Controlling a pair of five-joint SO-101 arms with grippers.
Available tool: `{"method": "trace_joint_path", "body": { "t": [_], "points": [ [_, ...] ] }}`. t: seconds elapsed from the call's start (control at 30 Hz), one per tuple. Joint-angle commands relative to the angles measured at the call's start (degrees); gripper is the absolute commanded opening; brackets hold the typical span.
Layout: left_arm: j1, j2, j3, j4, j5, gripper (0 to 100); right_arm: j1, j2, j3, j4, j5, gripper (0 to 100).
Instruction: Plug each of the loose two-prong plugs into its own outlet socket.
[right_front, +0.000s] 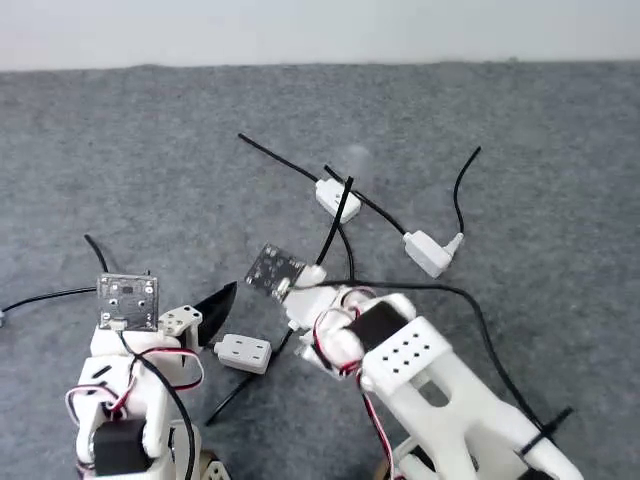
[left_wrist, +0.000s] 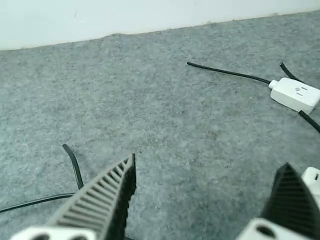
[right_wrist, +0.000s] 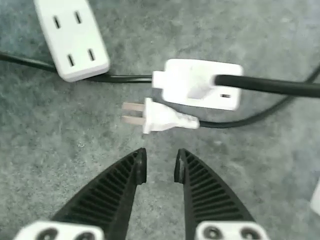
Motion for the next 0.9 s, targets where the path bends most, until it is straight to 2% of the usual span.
{"method": "trace_joint_path", "body": {
  "t": [0.0, 0.87],
  "points": [
    [-0.35, -0.70, 0.22, -2.37, 0.88, 41, -1.36, 0.13, 1.14, -4.09, -0.35, 10.4],
    [-0.35, -0.70, 1.89, -3.60, 0.62, 41, -1.45, 17.98, 1.14, -19.91, -0.53, 10.5]
  ]
}}
